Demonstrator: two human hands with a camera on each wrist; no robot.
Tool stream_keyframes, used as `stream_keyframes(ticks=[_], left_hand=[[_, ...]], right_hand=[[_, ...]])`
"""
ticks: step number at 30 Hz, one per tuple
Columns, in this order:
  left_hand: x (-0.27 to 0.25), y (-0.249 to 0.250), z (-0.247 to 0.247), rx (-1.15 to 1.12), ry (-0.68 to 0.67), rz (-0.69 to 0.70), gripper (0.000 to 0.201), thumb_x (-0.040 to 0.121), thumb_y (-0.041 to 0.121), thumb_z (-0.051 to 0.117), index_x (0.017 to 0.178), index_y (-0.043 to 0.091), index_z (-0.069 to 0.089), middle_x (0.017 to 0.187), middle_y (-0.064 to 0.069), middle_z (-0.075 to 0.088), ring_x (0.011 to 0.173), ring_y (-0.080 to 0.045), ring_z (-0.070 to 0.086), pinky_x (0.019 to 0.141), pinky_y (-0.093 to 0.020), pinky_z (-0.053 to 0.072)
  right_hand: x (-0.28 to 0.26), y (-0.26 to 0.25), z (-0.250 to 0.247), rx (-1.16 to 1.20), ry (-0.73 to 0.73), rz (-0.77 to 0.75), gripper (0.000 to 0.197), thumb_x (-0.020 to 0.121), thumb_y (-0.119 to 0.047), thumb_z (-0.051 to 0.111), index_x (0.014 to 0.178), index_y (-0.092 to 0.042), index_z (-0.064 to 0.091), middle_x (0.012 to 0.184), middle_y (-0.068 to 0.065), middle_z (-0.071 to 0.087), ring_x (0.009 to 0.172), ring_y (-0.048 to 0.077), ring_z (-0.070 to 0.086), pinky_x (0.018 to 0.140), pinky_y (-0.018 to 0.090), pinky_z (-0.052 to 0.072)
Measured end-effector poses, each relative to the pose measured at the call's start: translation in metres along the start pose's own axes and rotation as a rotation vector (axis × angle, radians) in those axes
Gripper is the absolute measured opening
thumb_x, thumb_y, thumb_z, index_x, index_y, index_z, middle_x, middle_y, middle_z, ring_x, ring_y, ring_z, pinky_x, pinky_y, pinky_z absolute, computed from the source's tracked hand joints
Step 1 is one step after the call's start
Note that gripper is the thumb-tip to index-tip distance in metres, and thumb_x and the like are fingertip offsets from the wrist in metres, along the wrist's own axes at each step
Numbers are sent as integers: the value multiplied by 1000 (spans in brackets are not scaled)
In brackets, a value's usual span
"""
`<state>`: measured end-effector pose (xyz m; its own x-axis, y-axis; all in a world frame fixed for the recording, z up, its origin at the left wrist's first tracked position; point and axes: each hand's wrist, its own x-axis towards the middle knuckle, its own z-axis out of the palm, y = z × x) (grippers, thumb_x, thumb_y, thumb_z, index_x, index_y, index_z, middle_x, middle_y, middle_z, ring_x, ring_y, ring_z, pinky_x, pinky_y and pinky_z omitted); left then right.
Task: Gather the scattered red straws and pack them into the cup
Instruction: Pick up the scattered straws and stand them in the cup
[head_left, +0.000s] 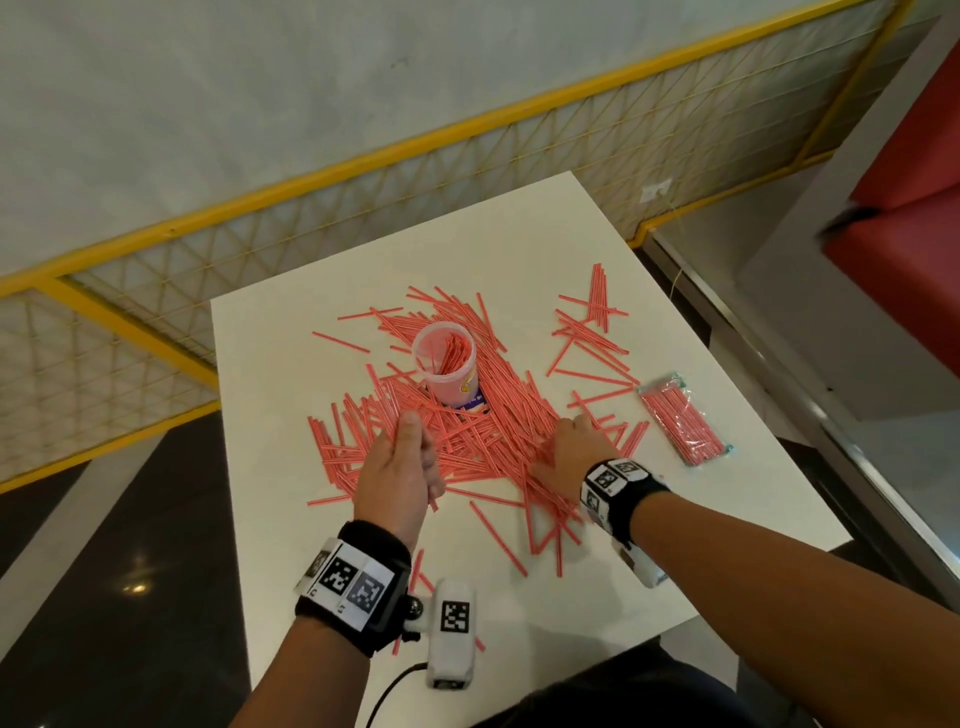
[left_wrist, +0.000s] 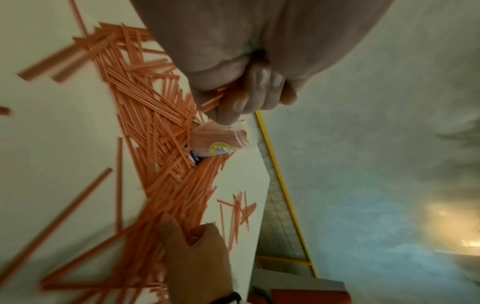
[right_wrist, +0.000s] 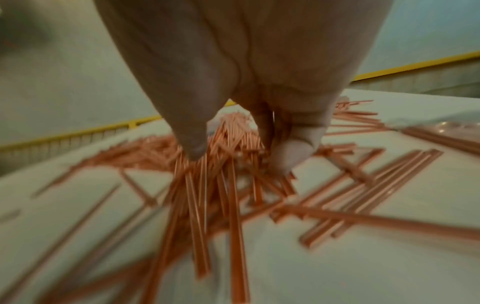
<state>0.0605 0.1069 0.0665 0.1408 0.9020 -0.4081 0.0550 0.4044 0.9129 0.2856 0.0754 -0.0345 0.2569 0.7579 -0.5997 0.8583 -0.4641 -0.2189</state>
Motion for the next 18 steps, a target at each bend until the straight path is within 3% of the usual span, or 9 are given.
stream_keyframes(ticks=[3, 6, 7, 10, 12, 15, 18], left_hand=[[-6, -6, -8, 114, -6, -12, 43, 106, 50, 44, 82, 15, 51, 62, 5, 34, 55, -15, 33, 56, -32, 36], [-10, -13, -14, 179, 1, -77, 42, 106, 48, 46, 87, 12, 56, 59, 8, 37, 54, -14, 33, 55, -31, 35], [-10, -15, -14, 179, 0, -100, 41, 106, 46, 47, 89, 11, 58, 58, 9, 38, 53, -12, 33, 54, -30, 34], [-11, -21, -14, 175, -18, -132, 39, 107, 42, 47, 93, 9, 61, 58, 9, 38, 51, -11, 32, 53, -30, 31], [-9, -26, -11, 170, -33, -151, 38, 108, 38, 46, 97, 6, 62, 56, 9, 37, 49, -11, 30, 52, -29, 28], [-6, -32, -1, 184, -65, -180, 35, 109, 32, 46, 103, 2, 63, 56, 9, 37, 48, -11, 30, 50, -29, 28], [-6, -34, 16, 250, -131, -169, 33, 106, 37, 50, 103, 8, 67, 60, 10, 41, 51, -11, 37, 55, -30, 35]], right_hand=[[7, -10, 11, -28, 70, -39, 51, 101, -26, 55, 141, -1, 35, 142, 20, 43, 119, 36, 59, 96, 42, 52], [10, -17, 6, -41, 46, -58, 42, 98, -5, 51, 138, 1, 41, 137, 21, 48, 120, 36, 58, 94, 40, 50], [12, -17, 4, -26, 35, -72, 37, 96, -5, 52, 133, 1, 47, 134, 21, 52, 117, 36, 60, 91, 39, 51], [7, -14, -9, 1, -23, -88, 17, 99, -5, 46, 111, -1, 58, 116, 17, 60, 92, 28, 59, 67, 33, 48], [-2, -13, -18, 0, -66, -111, 14, 104, -5, 40, 106, -3, 54, 111, 16, 54, 88, 23, 51, 69, 30, 43], [-23, -16, -30, 203, 70, -218, 6, 104, -8, 42, 99, -7, 43, 96, 15, 53, 85, 25, 51, 74, 34, 41], [-40, -18, -40, 420, 41, -245, 14, 106, -10, 38, 92, -11, 40, 79, 6, 45, 71, 19, 44, 66, 29, 37]])
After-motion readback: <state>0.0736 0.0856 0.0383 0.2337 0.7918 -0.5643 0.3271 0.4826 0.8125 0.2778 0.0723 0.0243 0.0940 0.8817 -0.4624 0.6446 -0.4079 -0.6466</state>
